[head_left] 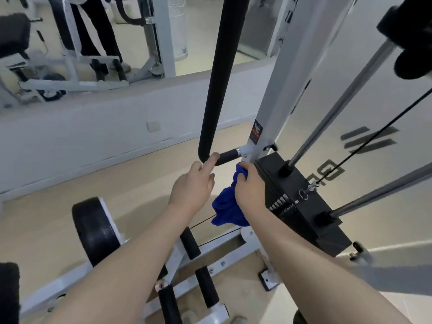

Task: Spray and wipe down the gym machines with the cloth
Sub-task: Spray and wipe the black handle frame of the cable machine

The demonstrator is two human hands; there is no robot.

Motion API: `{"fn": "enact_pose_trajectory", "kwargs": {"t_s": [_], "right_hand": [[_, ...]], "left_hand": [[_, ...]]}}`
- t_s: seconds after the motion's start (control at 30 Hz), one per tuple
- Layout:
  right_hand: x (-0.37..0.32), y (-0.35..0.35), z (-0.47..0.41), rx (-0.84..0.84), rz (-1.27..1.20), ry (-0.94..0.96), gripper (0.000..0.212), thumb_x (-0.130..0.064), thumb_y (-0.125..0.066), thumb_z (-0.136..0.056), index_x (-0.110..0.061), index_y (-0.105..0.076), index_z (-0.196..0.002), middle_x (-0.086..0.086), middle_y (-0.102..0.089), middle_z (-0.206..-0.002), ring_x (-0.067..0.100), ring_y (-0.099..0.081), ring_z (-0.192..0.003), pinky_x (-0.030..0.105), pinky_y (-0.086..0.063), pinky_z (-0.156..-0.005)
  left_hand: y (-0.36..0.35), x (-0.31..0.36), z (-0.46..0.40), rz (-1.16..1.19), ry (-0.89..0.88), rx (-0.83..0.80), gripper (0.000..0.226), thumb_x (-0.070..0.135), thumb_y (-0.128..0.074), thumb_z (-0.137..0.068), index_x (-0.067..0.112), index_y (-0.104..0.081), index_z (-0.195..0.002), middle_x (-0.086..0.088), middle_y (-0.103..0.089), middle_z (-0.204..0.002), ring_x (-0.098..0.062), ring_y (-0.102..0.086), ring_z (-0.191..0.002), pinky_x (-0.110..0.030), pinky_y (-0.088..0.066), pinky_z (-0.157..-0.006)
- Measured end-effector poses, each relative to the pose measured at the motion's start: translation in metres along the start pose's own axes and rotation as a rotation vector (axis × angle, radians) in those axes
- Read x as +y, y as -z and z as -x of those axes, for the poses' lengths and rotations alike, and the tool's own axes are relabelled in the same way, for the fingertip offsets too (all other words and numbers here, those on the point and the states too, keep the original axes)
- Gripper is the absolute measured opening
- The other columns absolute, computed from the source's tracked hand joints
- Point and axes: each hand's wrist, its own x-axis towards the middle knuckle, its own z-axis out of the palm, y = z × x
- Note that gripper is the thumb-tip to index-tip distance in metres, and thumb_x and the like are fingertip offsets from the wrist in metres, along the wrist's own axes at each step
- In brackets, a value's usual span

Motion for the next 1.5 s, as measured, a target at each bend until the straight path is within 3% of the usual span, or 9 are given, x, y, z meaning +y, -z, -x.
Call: {"fn": "enact_pose_trajectory", "kwargs": {"t_s": [0.13,0.27,0.57,0.73,0.9,1.03,1.17,1.33,1.5], "right_hand": [[0.022,-0.005,-0.022,-0.016,-0.014,-0.061,0.033,-0.010,-0.036,-0.098,-0.021,-0.048,-0.127,-0.002,-0.059,-0.104,0.010,-0.055,-0.087,0.027,-0.043,-0.078],[0.033,-0.007,-0.045,-0.010,-0.040,-0.103,0.032,-0.010,-0.037,-0.098,-0.020,-0.049,-0.126,-0.004,-0.056,-0.099,0.000,-0.050,-0.077,0.023,-0.040,-0.071],[0.024,-0.035,-0.090,-0.050,-0.023,-0.043,0.032,-0.012,-0.036,-0.099,-0.022,-0.047,-0.127,-0.011,-0.052,-0.083,0.002,-0.050,-0.074,0.014,-0.038,-0.061],[0.037,-0.042,-0.110,-0.052,0.003,-0.062,0.033,-0.013,-0.034,-0.100,-0.022,-0.044,-0.129,-0.005,-0.053,-0.096,0.003,-0.050,-0.075,0.012,-0.037,-0.061],[0.060,-0.043,-0.117,-0.042,0.045,-0.072,0.032,-0.012,-0.035,-0.099,-0.021,-0.045,-0.128,-0.003,-0.054,-0.098,0.000,-0.048,-0.073,0.012,-0.036,-0.059],[0.077,-0.046,-0.129,-0.047,0.095,-0.070,0.033,-0.013,-0.035,-0.100,-0.021,-0.043,-0.131,-0.004,-0.052,-0.099,0.001,-0.047,-0.073,0.014,-0.036,-0.060],[0.084,-0.053,-0.152,-0.034,0.162,0.042,0.035,-0.014,-0.036,-0.099,-0.020,-0.042,-0.133,0.003,-0.054,-0.115,0.009,-0.050,-0.086,0.022,-0.039,-0.074],[0.071,-0.088,-0.166,-0.221,0.280,0.393,0.036,-0.009,-0.039,-0.098,-0.014,-0.043,-0.133,0.009,-0.048,-0.123,0.012,-0.050,-0.088,0.024,-0.043,-0.077],[0.092,-0.110,-0.180,-0.225,0.605,0.415,0.049,-0.008,-0.041,-0.094,-0.021,-0.034,-0.140,0.009,-0.045,-0.124,0.024,-0.057,-0.092,0.034,-0.050,-0.080]], "left_hand": [[-0.011,-0.012,-0.046,-0.059,-0.035,0.087,0.053,0.016,-0.044,-0.097,0.025,-0.026,-0.145,-0.016,-0.050,-0.099,-0.029,-0.044,-0.059,-0.034,-0.035,-0.050],[-0.010,-0.027,-0.080,0.168,-0.092,0.254,0.043,0.024,-0.047,-0.094,0.028,-0.031,-0.134,-0.014,-0.055,-0.094,-0.037,-0.058,-0.062,-0.040,-0.049,-0.052],[-0.050,-0.042,-0.093,0.333,0.132,0.148,0.043,0.021,-0.045,-0.096,0.035,-0.028,-0.132,-0.003,-0.059,-0.107,-0.028,-0.063,-0.083,-0.043,-0.056,-0.071],[-0.072,-0.045,-0.088,0.384,0.180,0.108,0.037,0.018,-0.042,-0.097,0.030,-0.032,-0.131,-0.002,-0.059,-0.112,-0.024,-0.062,-0.084,-0.042,-0.055,-0.073],[-0.107,-0.041,-0.081,0.021,0.096,0.017,0.054,0.020,-0.038,-0.099,0.028,-0.015,-0.147,-0.008,-0.051,-0.113,-0.021,-0.053,-0.061,-0.031,-0.047,-0.054],[-0.123,-0.038,-0.096,-0.026,0.187,-0.021,0.049,0.019,-0.038,-0.099,0.024,-0.018,-0.144,-0.012,-0.053,-0.110,-0.021,-0.051,-0.063,-0.028,-0.043,-0.056],[-0.135,-0.036,-0.108,0.042,0.239,0.016,0.045,0.020,-0.040,-0.098,0.024,-0.024,-0.140,-0.012,-0.056,-0.107,-0.027,-0.056,-0.069,-0.033,-0.043,-0.060],[-0.125,-0.050,-0.087,0.132,0.002,0.105,0.045,0.021,-0.047,-0.093,0.030,-0.025,-0.132,-0.007,-0.058,-0.097,-0.028,-0.055,-0.054,-0.034,-0.048,-0.047],[-0.119,-0.080,-0.077,0.391,0.302,0.132,0.059,0.018,-0.056,-0.090,0.020,-0.023,-0.139,0.011,-0.047,-0.102,-0.015,-0.058,-0.061,-0.028,-0.045,-0.062]]}}
